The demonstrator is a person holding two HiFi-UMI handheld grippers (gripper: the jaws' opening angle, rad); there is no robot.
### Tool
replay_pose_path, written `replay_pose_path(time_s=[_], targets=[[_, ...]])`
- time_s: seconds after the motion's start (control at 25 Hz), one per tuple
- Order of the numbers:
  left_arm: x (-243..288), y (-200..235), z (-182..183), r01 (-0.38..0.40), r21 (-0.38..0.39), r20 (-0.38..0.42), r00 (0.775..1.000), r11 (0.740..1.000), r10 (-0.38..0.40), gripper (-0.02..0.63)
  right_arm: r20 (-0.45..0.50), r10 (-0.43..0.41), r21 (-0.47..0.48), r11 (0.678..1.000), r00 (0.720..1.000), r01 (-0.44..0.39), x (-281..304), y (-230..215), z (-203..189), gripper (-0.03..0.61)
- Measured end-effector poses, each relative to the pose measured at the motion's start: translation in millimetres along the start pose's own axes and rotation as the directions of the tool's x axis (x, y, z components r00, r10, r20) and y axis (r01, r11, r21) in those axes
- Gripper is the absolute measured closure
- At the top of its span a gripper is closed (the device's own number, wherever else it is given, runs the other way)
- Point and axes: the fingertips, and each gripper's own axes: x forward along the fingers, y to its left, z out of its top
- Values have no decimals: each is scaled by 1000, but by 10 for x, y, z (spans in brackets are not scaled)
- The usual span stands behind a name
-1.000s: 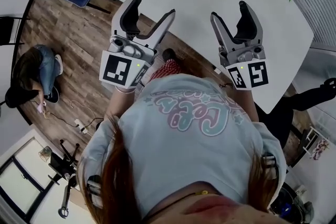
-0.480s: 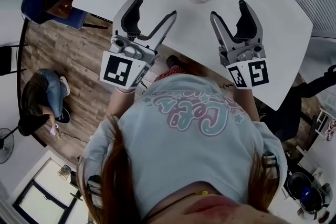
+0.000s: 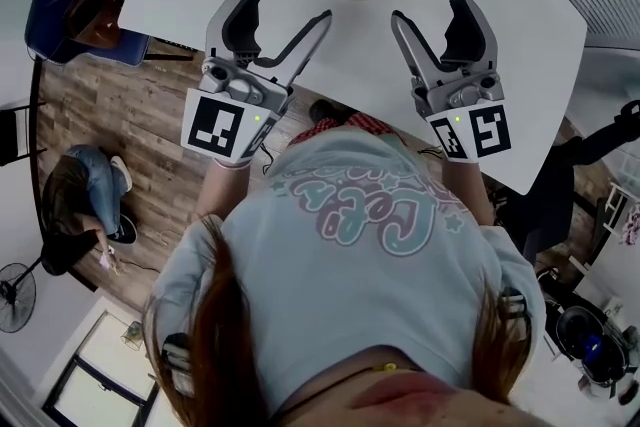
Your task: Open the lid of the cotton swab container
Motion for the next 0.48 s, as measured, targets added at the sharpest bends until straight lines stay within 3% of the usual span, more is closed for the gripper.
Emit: replay_pose_path(time_s=[0.48], targets=[[159, -64, -150, 26, -3, -37, 999, 1000, -26, 305, -46, 71, -2, 997, 996, -71, 63, -86, -129, 247]])
